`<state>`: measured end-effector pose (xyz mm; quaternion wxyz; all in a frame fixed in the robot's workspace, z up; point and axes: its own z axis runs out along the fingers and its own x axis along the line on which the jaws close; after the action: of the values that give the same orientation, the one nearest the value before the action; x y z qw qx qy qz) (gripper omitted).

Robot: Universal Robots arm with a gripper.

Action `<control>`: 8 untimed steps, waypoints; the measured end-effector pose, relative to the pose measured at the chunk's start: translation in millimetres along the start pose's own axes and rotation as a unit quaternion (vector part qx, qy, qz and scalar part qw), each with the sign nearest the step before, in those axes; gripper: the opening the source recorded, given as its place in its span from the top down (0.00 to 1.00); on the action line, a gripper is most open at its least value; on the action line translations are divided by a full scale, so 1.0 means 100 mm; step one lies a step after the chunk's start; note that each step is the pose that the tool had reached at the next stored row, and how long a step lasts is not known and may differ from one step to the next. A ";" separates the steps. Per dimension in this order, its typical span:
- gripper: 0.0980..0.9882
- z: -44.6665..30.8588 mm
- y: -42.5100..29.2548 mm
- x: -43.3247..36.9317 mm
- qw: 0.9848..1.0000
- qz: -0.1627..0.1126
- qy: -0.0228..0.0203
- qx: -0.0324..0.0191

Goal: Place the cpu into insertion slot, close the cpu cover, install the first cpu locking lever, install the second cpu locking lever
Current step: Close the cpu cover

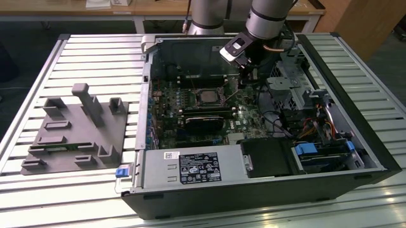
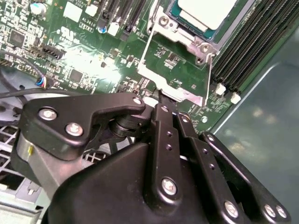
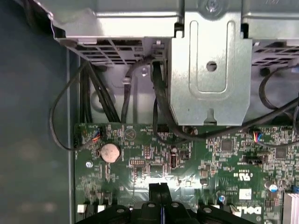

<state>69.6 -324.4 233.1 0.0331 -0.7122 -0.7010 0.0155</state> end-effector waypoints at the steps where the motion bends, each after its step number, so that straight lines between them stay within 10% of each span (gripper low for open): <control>1: 0.99 0.000 0.000 0.000 1.000 0.000 0.000 0.000; 8: 0.99 0.001 -0.023 0.000 1.000 0.000 0.000 0.000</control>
<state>67.4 -324.4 233.1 0.0332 -0.7122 -0.7010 0.0155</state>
